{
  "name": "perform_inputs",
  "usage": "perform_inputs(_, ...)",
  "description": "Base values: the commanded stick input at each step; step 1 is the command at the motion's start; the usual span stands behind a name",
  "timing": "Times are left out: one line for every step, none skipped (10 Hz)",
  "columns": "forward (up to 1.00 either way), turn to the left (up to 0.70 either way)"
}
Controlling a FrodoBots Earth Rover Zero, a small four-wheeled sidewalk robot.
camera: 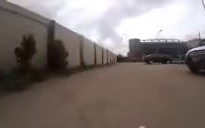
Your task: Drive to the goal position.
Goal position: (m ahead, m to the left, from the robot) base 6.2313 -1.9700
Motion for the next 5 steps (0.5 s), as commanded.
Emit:
perform_inputs(1.0,-0.27)
perform_inputs(1.0,-0.27)
perform_inputs(1.0,-0.27)
perform_inputs(1.0,-0.27)
perform_inputs(1.0,-0.27)
